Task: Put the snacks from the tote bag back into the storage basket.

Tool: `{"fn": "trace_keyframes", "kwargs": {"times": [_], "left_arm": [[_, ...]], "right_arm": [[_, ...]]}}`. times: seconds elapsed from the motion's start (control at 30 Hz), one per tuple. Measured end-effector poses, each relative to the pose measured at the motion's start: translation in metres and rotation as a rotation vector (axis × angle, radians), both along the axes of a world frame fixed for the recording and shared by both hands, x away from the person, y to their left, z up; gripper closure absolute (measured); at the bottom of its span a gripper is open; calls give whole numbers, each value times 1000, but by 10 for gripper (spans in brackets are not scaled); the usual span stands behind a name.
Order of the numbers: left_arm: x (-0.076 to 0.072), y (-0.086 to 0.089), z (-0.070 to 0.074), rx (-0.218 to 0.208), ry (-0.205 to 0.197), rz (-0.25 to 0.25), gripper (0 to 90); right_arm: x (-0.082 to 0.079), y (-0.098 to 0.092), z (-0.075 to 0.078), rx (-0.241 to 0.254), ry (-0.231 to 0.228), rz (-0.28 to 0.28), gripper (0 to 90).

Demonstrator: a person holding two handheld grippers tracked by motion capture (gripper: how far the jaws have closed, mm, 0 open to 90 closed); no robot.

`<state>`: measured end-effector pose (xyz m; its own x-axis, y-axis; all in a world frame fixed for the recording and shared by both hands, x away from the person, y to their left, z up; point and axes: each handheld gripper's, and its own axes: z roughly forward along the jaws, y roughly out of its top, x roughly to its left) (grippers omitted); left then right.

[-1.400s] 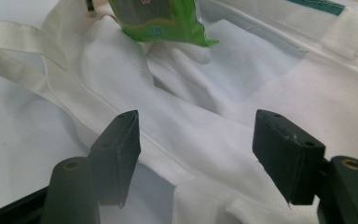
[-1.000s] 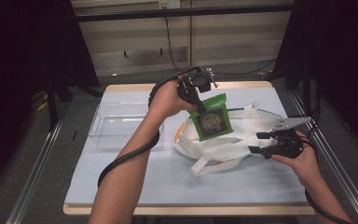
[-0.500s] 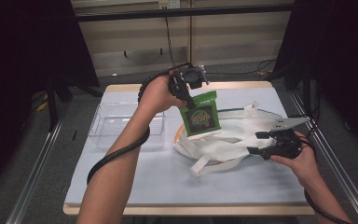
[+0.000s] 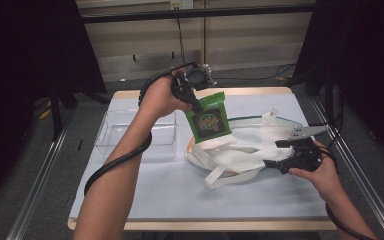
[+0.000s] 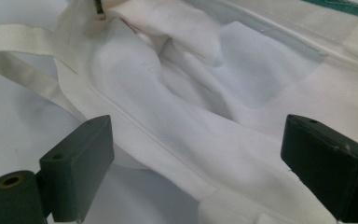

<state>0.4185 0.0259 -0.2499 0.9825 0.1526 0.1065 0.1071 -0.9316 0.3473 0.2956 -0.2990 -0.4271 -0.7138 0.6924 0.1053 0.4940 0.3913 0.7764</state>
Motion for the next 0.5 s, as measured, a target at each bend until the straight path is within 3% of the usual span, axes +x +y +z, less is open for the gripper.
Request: {"fn": "trace_keyframes", "kwargs": {"times": [0.5], "left_arm": [[5, 11, 20, 3, -30, 2, 843]], "right_arm": [[0, 1, -1, 8, 6, -1, 65]]}}
